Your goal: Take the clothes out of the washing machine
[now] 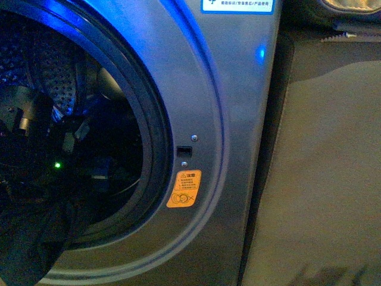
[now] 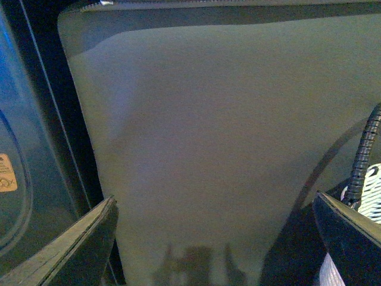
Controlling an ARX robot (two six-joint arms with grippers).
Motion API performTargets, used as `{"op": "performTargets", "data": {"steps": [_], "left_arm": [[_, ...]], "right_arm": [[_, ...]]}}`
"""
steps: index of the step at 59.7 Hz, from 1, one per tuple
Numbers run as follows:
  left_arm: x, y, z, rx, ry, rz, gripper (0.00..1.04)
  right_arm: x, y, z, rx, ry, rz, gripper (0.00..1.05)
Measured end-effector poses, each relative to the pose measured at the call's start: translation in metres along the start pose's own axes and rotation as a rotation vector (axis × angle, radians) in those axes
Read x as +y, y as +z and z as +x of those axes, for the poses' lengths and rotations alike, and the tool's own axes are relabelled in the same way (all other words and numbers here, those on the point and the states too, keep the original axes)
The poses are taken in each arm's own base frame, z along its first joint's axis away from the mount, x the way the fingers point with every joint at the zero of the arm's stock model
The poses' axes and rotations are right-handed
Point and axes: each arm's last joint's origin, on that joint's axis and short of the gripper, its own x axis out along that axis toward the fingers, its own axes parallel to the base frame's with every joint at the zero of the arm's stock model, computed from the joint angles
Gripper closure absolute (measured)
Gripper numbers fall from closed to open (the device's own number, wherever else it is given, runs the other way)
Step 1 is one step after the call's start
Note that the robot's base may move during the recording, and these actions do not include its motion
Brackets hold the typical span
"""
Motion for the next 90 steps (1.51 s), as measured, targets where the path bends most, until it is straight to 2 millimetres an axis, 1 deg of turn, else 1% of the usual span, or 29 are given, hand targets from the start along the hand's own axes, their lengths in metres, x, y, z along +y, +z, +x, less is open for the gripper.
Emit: {"op": "performTargets", "data": {"steps": [12,44,62,66,68,69,72,76,78,82,84,90], "left_arm": [[0.002,-0.002,0.007,0.044,0.050,0.004,0.07],[0.008,-0.008,0.011,0.066,0.095,0.005,0.07],[0.014,-0.013,0.010,0.068,0.133,0.025,0.47],[0.014,-0.014,0.008,0.060,0.132,0.023,0.57],[0.014,-0.015,0.007,0.058,0.128,0.023,0.61],[0.013,-0.016,0.005,0.056,0.121,0.023,0.64],[0.012,-0.017,0.002,0.051,0.111,0.022,0.70],[0.010,-0.020,-0.005,0.042,0.086,0.015,0.80],[0.009,-0.021,-0.008,0.040,0.081,0.014,0.83],[0.007,-0.023,-0.018,0.031,0.067,0.012,0.93],[0.006,-0.023,-0.022,0.028,0.060,0.009,0.96],[0.006,-0.023,-0.033,0.022,0.049,0.004,0.98]], "right_arm": [[0.000,0.000,0.000,0.000,0.000,0.000,0.07],[0.000,0.000,0.000,0.000,0.000,0.000,0.07],[0.000,0.000,0.000,0.000,0.000,0.000,0.07],[0.000,0.000,0.000,0.000,0.000,0.000,0.07],[0.000,0.000,0.000,0.000,0.000,0.000,0.07],[0.000,0.000,0.000,0.000,0.000,0.000,0.07],[0.000,0.000,0.000,0.000,0.000,0.000,0.07],[0.000,0.000,0.000,0.000,0.000,0.000,0.07],[0.000,0.000,0.000,0.000,0.000,0.000,0.07],[0.000,0.000,0.000,0.000,0.000,0.000,0.07],[0.000,0.000,0.000,0.000,0.000,0.000,0.07],[0.000,0.000,0.000,0.000,0.000,0.000,0.07]]}}
